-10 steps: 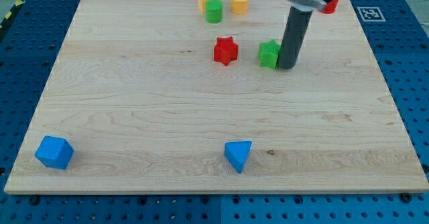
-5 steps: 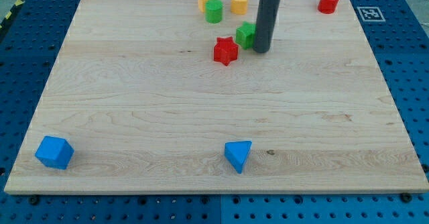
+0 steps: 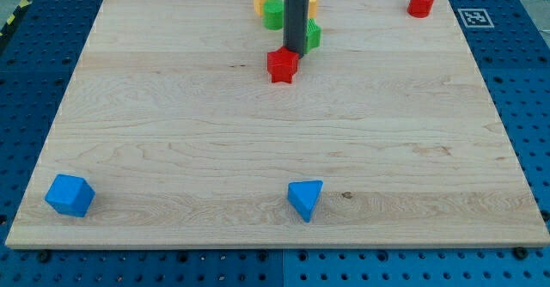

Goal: Push the green star to the yellow heart

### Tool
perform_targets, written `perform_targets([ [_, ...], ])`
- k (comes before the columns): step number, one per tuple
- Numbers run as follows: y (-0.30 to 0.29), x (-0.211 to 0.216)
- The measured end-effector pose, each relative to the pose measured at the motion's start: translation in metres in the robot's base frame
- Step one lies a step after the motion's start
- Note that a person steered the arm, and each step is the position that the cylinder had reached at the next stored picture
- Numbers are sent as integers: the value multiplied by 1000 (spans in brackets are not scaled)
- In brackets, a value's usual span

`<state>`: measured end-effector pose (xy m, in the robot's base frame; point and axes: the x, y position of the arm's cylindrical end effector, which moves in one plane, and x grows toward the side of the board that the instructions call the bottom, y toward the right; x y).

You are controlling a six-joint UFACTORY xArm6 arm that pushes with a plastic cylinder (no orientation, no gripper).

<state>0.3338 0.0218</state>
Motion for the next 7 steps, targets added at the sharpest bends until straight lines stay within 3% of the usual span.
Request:
perform_targets([
  [7,54,-12],
])
